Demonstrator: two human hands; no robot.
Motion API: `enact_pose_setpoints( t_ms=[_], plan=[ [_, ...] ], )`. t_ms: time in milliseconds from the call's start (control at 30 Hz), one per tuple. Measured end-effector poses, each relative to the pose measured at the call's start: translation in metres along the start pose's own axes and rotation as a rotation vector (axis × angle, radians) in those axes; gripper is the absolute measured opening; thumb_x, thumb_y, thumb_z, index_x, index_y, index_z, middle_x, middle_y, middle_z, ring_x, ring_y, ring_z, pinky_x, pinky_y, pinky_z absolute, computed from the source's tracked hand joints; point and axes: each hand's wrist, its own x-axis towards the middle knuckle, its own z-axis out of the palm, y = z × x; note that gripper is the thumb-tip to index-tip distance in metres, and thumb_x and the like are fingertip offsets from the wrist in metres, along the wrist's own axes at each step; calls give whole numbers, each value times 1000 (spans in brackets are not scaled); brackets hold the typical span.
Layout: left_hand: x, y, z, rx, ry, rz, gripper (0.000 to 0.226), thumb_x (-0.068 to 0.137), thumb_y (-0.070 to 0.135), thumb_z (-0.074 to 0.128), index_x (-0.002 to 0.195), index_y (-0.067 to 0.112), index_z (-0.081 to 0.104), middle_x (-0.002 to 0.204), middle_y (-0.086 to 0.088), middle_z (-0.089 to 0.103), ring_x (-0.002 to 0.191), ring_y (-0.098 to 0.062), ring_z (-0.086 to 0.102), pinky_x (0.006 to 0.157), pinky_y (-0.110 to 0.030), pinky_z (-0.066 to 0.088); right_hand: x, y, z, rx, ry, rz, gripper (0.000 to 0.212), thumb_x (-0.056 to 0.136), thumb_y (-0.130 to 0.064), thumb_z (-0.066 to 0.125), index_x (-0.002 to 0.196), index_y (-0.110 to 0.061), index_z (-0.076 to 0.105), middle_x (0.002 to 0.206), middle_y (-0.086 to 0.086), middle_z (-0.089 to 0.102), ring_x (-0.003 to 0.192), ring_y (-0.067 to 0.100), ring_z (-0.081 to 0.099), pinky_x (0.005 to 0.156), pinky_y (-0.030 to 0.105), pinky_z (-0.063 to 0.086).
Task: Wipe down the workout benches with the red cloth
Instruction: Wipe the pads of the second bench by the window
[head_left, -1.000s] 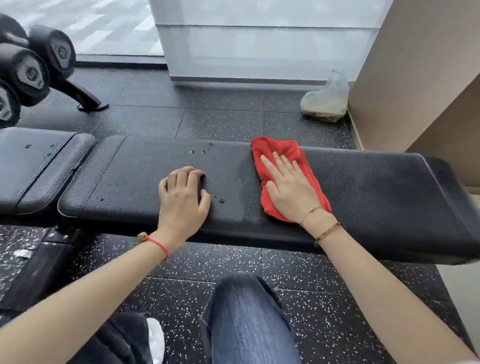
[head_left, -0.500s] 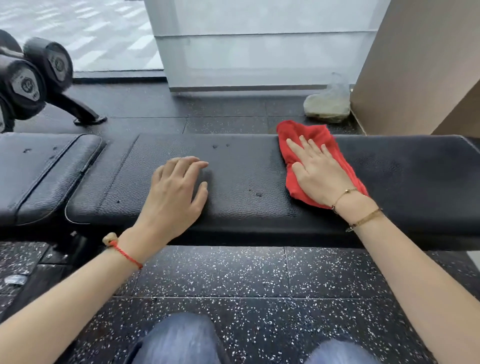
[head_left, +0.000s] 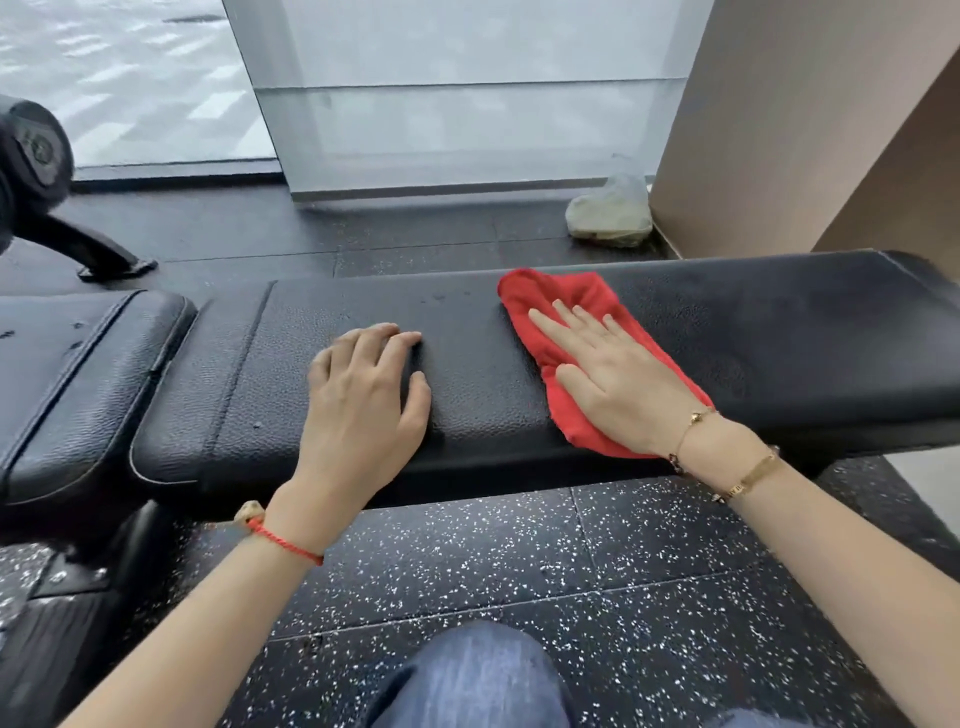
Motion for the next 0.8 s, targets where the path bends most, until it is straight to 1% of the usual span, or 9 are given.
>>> enact_pose_setpoints(
  t_ms=[133, 200, 267, 367, 433, 500, 600, 700, 800],
  plan=[
    [-2, 2, 2, 19, 20, -4, 48, 92, 38, 37, 134, 22, 53, 139, 2, 51, 134, -23, 40, 113, -41, 26, 19, 17, -7, 30, -11, 130, 56, 101, -24, 30, 154, -26, 14, 162, 7, 5, 150, 18, 3, 122, 35, -4],
    [-3, 2, 3, 23, 31, -21, 50, 91, 40, 35, 134, 22, 53, 139, 1, 51, 134, -24, 40, 113, -41, 26, 41, 9, -5, 16, -20, 141, 55, 101, -24, 27, 154, -24, 13, 162, 10, 4, 150, 21, 2, 122, 37, -4],
    [-4, 2, 3, 23, 41, -50, 50, 90, 41, 36, 133, 21, 54, 138, 0, 52, 134, -25, 40, 113, -43, 27, 58, -9, 0, 5, -34, 88, 55, 101, -25, 26, 154, -22, 11, 162, 11, 4, 150, 22, 2, 122, 38, -3],
    [-4, 4, 1, 40, 43, -71, 50, 90, 41, 38, 133, 22, 55, 137, 0, 53, 133, -26, 42, 113, -43, 27, 58, -36, 13, 5, -44, -74, 56, 101, -26, 27, 154, -22, 11, 162, 9, 5, 150, 20, 3, 122, 35, -2],
    [-4, 6, -1, 51, 35, -79, 51, 89, 42, 38, 133, 22, 55, 138, 0, 53, 133, -26, 42, 113, -43, 27, 47, -36, 18, -4, -33, -163, 57, 100, -26, 29, 154, -22, 12, 162, 8, 6, 150, 20, 5, 122, 33, -2],
    [-4, 7, -1, 58, 26, -85, 51, 90, 42, 37, 134, 23, 54, 139, 1, 52, 134, -25, 41, 114, -42, 26, 40, -23, 15, -7, -31, -197, 57, 100, -26, 30, 154, -24, 12, 162, 6, 7, 150, 18, 6, 122, 33, 0],
    [-4, 7, -1, 56, 22, -88, 52, 90, 41, 37, 135, 22, 53, 139, 2, 51, 135, -23, 40, 115, -41, 25, 52, 0, 5, -10, -53, -114, 56, 101, -26, 29, 154, -25, 12, 162, 6, 7, 150, 18, 5, 122, 33, -1],
    [-4, 10, 0, 56, 25, -97, 53, 90, 41, 36, 136, 21, 53, 140, 2, 51, 135, -23, 39, 116, -40, 24, 85, 1, -2, -34, -55, -7, 55, 101, -25, 27, 154, -22, 13, 162, 11, 6, 150, 22, 6, 122, 39, 1],
    [-3, 10, 0, 55, 37, -102, 55, 89, 42, 34, 135, 19, 54, 140, 1, 52, 135, -24, 40, 116, -41, 24, 98, -19, 5, -39, -64, -61, 56, 101, -25, 26, 154, -20, 12, 162, 12, 5, 150, 24, 5, 122, 39, 1]
  ],
)
